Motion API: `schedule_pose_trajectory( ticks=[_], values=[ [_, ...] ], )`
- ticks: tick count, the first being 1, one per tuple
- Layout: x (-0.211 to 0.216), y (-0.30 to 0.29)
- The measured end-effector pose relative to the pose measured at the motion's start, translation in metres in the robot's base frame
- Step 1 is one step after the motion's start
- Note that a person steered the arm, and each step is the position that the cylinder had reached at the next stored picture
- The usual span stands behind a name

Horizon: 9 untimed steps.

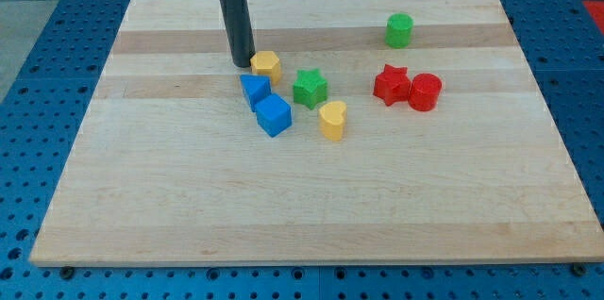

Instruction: Push the yellow hexagon to the top right side of the blue triangle

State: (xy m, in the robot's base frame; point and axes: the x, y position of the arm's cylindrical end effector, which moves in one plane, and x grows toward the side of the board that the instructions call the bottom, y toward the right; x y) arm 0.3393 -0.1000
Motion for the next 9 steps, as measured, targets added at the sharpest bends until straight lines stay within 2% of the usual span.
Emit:
schedule_pose_trajectory(
  ticks=[9],
  values=[
    [0.003,0.011]
  ],
)
